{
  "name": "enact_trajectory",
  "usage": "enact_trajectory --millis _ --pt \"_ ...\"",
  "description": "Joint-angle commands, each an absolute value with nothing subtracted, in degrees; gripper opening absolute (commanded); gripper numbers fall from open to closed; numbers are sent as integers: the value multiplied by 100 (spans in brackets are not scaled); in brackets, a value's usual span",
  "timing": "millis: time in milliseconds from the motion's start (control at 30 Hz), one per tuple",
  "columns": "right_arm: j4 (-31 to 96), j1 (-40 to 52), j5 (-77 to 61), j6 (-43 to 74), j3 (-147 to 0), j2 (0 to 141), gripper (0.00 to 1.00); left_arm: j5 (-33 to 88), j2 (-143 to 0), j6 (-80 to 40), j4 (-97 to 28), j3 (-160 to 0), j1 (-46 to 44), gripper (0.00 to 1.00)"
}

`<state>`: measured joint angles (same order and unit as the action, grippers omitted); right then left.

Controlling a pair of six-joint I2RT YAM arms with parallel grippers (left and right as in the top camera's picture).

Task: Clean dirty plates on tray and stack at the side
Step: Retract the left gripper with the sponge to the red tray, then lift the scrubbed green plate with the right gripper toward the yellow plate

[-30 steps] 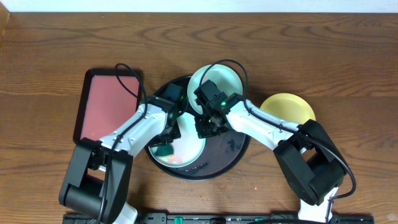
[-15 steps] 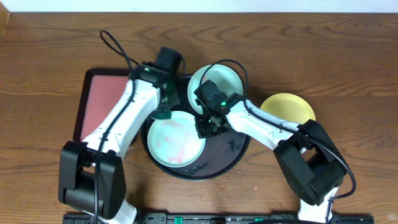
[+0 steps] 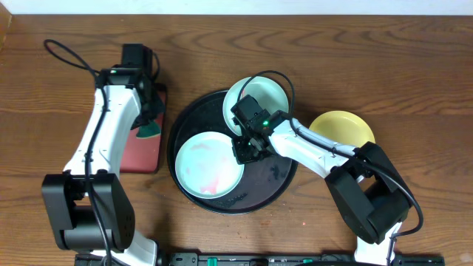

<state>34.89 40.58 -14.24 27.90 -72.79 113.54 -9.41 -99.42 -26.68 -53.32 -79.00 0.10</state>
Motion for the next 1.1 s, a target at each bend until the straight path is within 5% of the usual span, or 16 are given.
enact_trajectory --millis 0,167,567,1067 --pt "3483 4058 -1428 2779 -7349 11520 9 -1057 -9933 -2550 -5299 -8038 165 7" --pt "3468 3983 -1531 2779 -7352 11542 1 -1055 -9933 -2550 -5286 -8038 220 8" --pt "3671 4003 -1369 2320 -7531 10949 1 -1057 -9933 -2550 -5264 -8036 220 7" --pt "3913 4842 2696 1750 -7531 9424 1 -1055 -9933 -2552 -5264 -8036 220 7"
